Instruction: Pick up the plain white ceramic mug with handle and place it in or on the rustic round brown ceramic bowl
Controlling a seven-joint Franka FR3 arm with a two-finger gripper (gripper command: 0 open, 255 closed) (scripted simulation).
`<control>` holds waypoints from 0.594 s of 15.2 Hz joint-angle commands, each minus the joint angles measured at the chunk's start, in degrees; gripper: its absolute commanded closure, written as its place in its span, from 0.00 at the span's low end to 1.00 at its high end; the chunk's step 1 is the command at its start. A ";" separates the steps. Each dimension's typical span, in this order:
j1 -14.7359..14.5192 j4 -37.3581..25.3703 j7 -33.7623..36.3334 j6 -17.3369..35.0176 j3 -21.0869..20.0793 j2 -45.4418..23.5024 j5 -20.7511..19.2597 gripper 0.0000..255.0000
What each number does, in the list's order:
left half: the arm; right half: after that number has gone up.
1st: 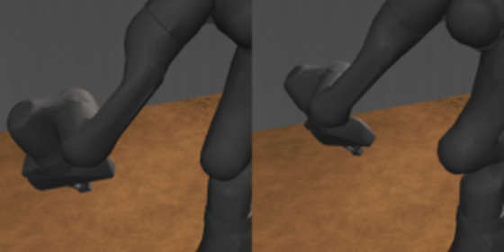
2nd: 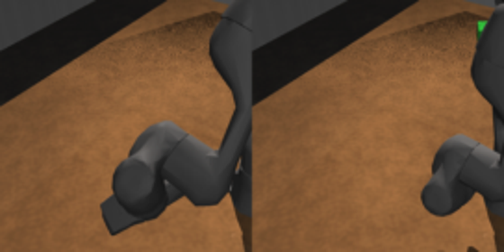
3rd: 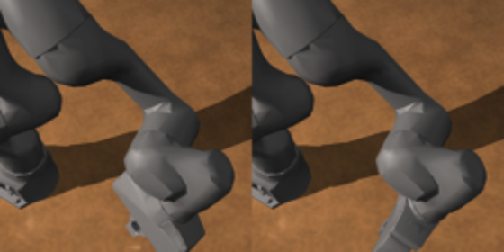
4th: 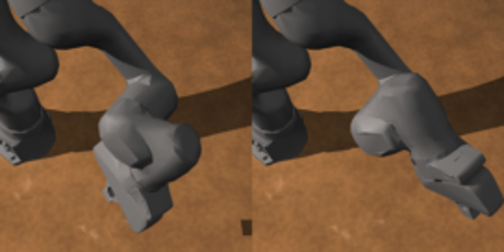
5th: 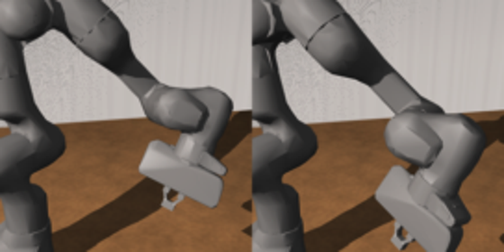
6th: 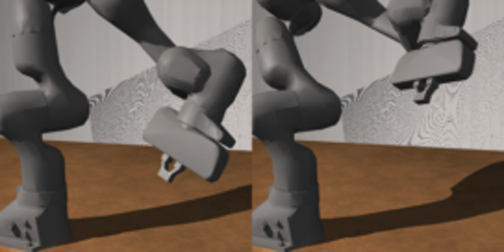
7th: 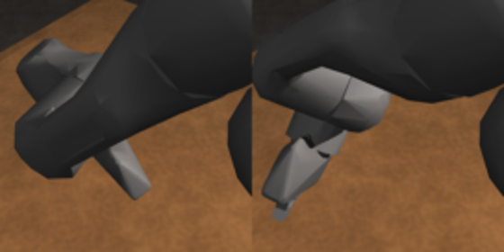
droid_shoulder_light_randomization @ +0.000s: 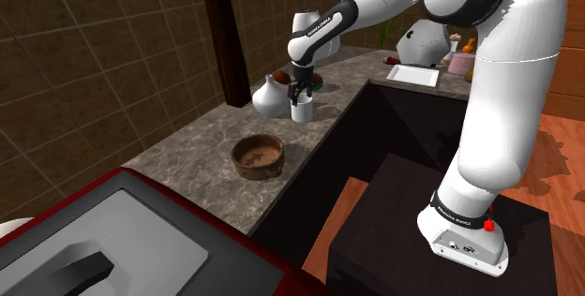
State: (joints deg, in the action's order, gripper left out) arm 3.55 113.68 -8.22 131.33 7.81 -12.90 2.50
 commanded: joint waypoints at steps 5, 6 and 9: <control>0.94 -8.94 -1.28 2.59 -0.27 -9.87 1.12 0.00; 0.98 -8.88 -1.34 3.16 -0.32 -10.37 1.21 0.00; 1.11 -8.75 -1.51 4.82 -0.46 -11.92 1.48 0.00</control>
State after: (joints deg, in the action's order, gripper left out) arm 4.56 105.03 -9.59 135.64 7.40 -24.25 3.86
